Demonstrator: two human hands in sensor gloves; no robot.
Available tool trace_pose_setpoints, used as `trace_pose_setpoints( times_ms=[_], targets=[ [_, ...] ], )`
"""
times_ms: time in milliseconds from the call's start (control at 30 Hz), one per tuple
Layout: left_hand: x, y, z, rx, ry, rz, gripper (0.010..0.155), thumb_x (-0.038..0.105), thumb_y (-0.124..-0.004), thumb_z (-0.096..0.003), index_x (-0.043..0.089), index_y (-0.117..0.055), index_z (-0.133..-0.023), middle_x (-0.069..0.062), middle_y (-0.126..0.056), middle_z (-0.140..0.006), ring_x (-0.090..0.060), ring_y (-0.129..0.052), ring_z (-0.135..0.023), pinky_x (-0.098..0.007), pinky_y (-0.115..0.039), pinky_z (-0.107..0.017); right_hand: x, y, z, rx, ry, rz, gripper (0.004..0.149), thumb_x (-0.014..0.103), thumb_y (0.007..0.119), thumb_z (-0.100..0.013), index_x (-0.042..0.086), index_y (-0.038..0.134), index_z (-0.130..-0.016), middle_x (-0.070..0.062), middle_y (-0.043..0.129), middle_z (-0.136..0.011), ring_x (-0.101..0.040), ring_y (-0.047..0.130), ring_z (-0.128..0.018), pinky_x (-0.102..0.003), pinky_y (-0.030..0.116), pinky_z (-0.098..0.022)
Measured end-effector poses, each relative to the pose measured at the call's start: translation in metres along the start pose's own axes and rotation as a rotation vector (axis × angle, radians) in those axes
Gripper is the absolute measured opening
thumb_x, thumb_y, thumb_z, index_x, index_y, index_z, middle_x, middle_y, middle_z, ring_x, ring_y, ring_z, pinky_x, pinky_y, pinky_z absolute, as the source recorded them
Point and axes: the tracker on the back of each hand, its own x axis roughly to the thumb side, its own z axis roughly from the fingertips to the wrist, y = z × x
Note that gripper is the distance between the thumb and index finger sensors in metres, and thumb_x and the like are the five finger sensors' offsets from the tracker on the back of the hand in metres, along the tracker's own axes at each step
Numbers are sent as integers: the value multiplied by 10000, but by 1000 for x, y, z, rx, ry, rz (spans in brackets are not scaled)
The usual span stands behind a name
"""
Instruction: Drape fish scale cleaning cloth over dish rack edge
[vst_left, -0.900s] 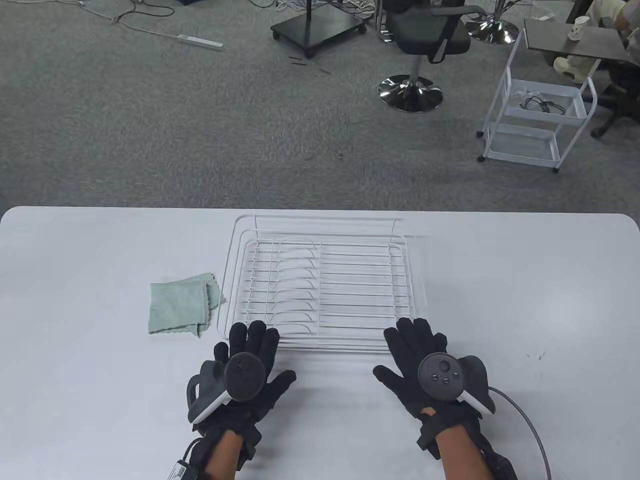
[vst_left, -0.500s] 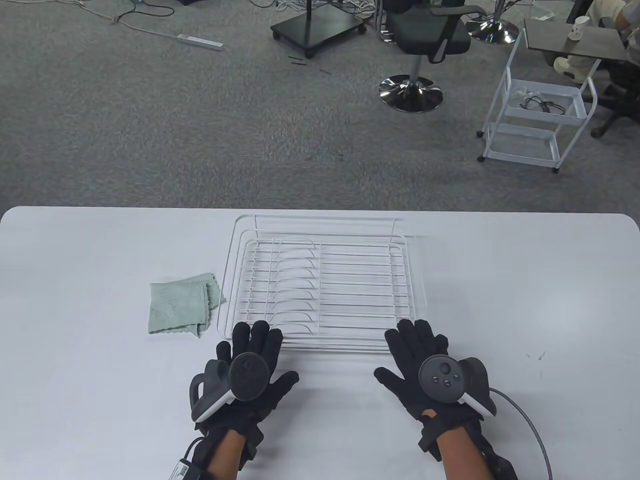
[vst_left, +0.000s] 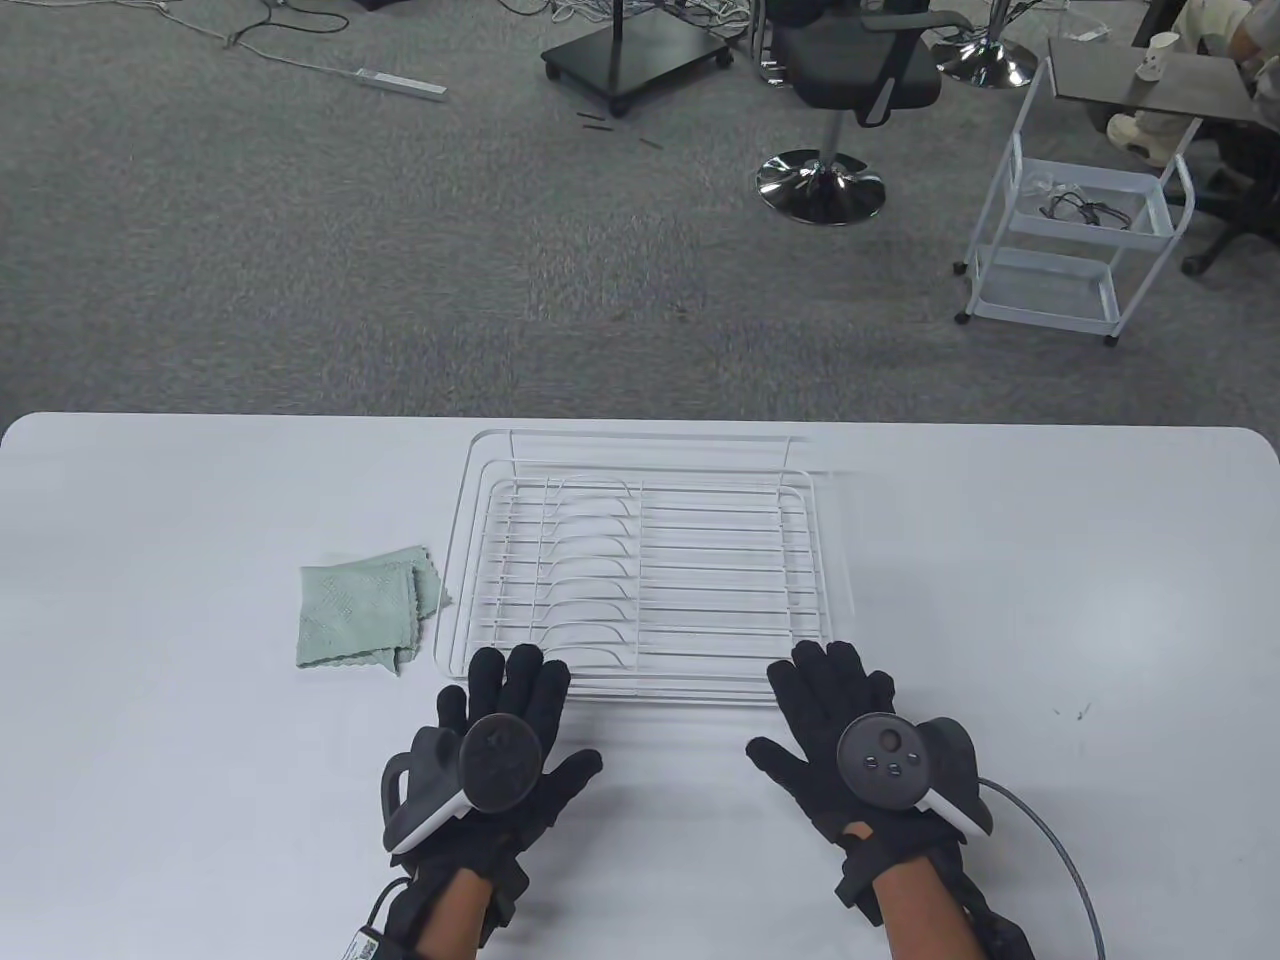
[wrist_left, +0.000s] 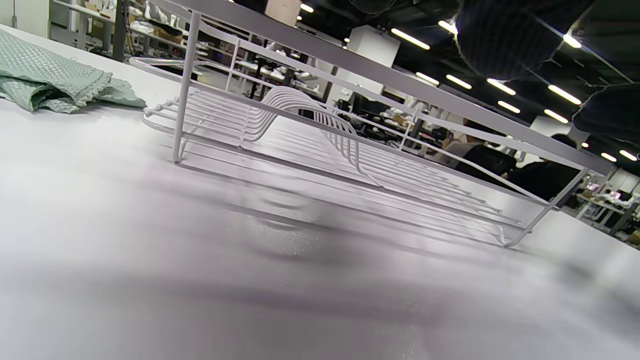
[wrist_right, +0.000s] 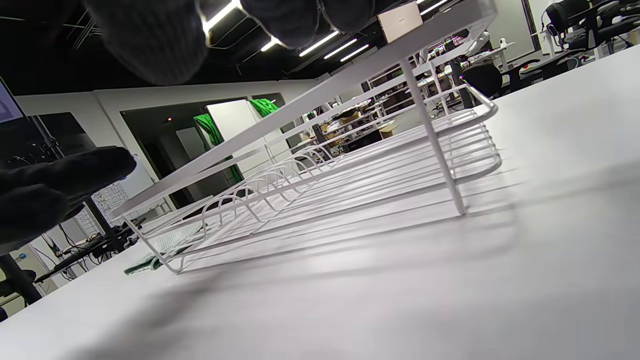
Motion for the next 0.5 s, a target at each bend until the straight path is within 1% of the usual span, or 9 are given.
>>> trace_pose_setpoints(
  times_ms=[167, 267, 333, 400, 433, 500],
  targets=[
    [-2, 1, 0, -9, 10, -12, 910, 685, -702, -536, 265, -256, -1210, 3, -145, -1232, -334, -36, -1116, -615, -152, -761, 1, 0, 0, -6, -11, 2, 732, 586, 651, -586, 175, 405, -1139, -177, 303, -1192, -435, 164, -1059, -663, 211, -700],
    [-12, 10, 2, 8, 25, -10, 956, 687, -735, -515, 256, -230, -1204, -4, -119, -1226, -336, -30, -1113, -602, -152, -765, 1, -2, 0, -11, -15, -7, 733, 585, 652, -586, 173, 405, -1139, -175, 300, -1193, -435, 163, -1060, -662, 211, -700],
    [-26, 22, 4, 48, 48, 33, 995, 693, -747, -501, 241, -204, -1202, -17, -100, -1221, -342, -28, -1113, -594, -155, -768, 1, -3, 1, -19, -15, -13, 732, 585, 652, -586, 175, 405, -1139, -175, 300, -1193, -433, 165, -1060, -662, 212, -701],
    [-58, 41, 6, 131, 84, 188, 1037, 697, -765, -480, 233, -179, -1199, -23, -86, -1220, -341, -28, -1118, -588, -157, -776, 0, -5, 1, -27, -15, -24, 732, 585, 650, -587, 174, 404, -1140, -175, 298, -1193, -432, 164, -1061, -661, 212, -701],
    [-71, 49, 5, 166, 110, 225, 1048, 687, -784, -464, 232, -187, -1194, -20, -94, -1219, -336, -38, -1121, -585, -162, -779, -1, -6, 1, -32, -14, -27, 733, 585, 651, -586, 173, 403, -1140, -174, 299, -1193, -432, 164, -1061, -662, 213, -700],
    [-100, 61, 2, 186, 172, 211, 1050, 689, -775, -455, 230, -188, -1193, -22, -103, -1220, -338, -56, -1127, -584, -178, -783, -1, -6, 1, -34, -10, -31, 733, 584, 651, -587, 171, 405, -1140, -178, 301, -1193, -433, 166, -1061, -662, 213, -701]
  ],
)
